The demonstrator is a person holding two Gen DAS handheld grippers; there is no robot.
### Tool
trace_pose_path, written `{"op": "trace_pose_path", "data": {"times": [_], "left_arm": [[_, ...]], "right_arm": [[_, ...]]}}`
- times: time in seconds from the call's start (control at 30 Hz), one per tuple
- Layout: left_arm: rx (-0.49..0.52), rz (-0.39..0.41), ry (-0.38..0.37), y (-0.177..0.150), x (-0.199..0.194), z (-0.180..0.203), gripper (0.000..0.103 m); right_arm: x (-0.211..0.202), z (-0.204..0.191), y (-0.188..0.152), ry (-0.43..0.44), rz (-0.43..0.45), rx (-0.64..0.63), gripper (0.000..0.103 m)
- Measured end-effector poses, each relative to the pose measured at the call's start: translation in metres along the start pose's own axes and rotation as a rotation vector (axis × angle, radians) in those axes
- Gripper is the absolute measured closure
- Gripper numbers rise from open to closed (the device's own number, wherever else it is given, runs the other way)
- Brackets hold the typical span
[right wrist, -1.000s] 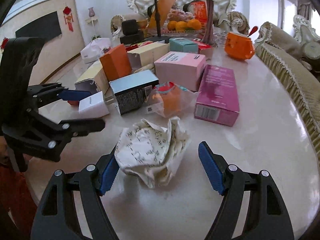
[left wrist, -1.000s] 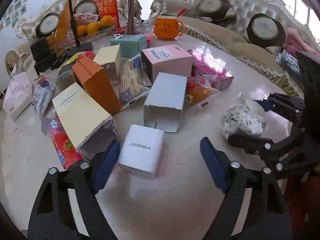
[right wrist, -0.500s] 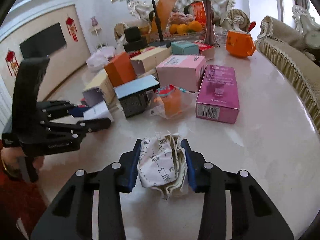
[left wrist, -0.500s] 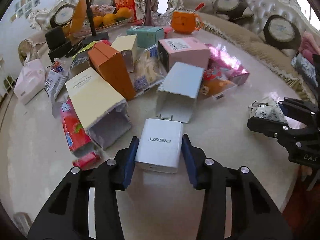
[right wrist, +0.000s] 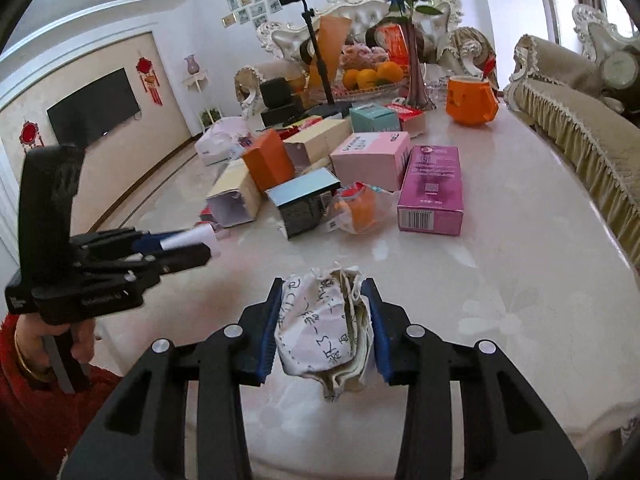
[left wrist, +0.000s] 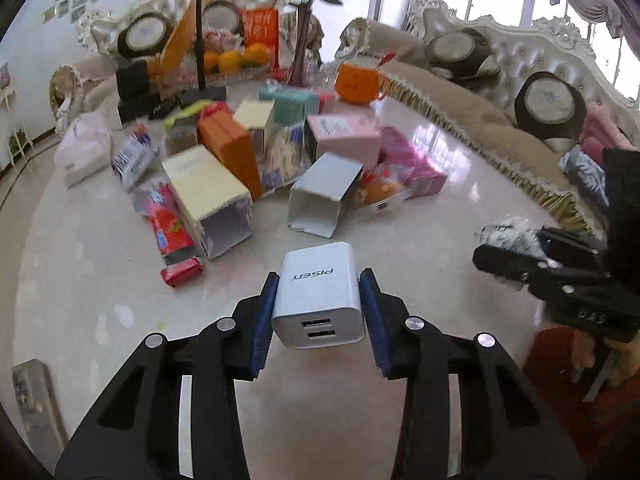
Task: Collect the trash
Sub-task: 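Carry both items over the wastebasket and open both grippers to drop them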
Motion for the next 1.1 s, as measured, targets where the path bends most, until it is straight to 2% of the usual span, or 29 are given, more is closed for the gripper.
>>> {"op": "trace_pose_path", "data": {"times": [0.07,0.2,0.27,0.37,0.47,0.5,0.57,0.63,0.73,0.87,0.93,0.97,1.0,1.03,1.1], "left_arm": [[0.0,0.042,-0.015,0.002,-0.028,0.008,0.063],[0.012,0.101,-0.081,-0.008,-0.094,0.03,0.063],[0.017,0.087,-0.119,-0.032,-0.128,0.046,0.063],[-0.025,0.019,-0.159,-0.077,-0.147,0.06,0.063],[-0.061,-0.087,-0.146,-0.137,-0.132,0.07,0.063],[-0.082,-0.138,-0.134,-0.164,-0.118,0.072,0.063],[-0.101,-0.187,-0.106,-0.202,-0.095,0.073,0.062],[-0.126,-0.246,-0.083,-0.236,-0.067,0.072,0.063],[-0.157,-0.323,-0.058,-0.276,-0.036,0.069,0.062],[-0.178,-0.385,-0.025,-0.293,-0.017,0.065,0.062],[-0.183,-0.383,0.005,-0.295,-0.015,0.065,0.044],[-0.177,-0.377,0.036,-0.297,-0.017,0.063,0.039],[-0.178,-0.372,0.062,-0.297,-0.015,0.06,0.03],[-0.201,-0.371,0.065,-0.299,-0.015,0.055,0.022],[-0.246,-0.379,0.059,-0.301,-0.014,0.051,0.021]], "right_arm": [[-0.013,-0.002,-0.001,0.008,0.018,0.014,0.066],[-0.072,-0.021,-0.019,0.08,0.064,0.021,0.066],[-0.096,-0.033,-0.039,0.1,0.045,0.008,0.066],[-0.112,-0.05,-0.087,0.158,-0.069,0.045,0.066],[-0.093,-0.054,-0.133,0.135,-0.2,0.057,0.066],[-0.076,-0.052,-0.158,0.105,-0.268,0.068,0.066],[-0.053,-0.048,-0.187,0.079,-0.34,0.076,0.066],[-0.025,-0.044,-0.218,0.045,-0.421,0.075,0.066],[0.005,-0.041,-0.246,0.027,-0.506,0.068,0.066],[0.022,-0.043,-0.259,0.006,-0.544,0.034,0.065],[0.026,-0.042,-0.263,0.009,-0.561,0.043,0.055],[0.028,-0.04,-0.264,-0.008,-0.564,0.047,0.048],[0.032,-0.034,-0.265,-0.034,-0.564,0.063,0.042],[0.03,-0.035,-0.264,-0.039,-0.565,0.078,0.041],[0.031,-0.027,-0.267,-0.059,-0.565,0.127,0.041]]}}
Point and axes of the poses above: each gripper's, at about its wrist camera, not at the fingertips, and x roughly the way its jaws point, z to its right, y to its top, the point moved 3 cm from there along x, roughly the way its jaws point, and after that the axes turned 12 degrees about z, right-handed, at the moved point
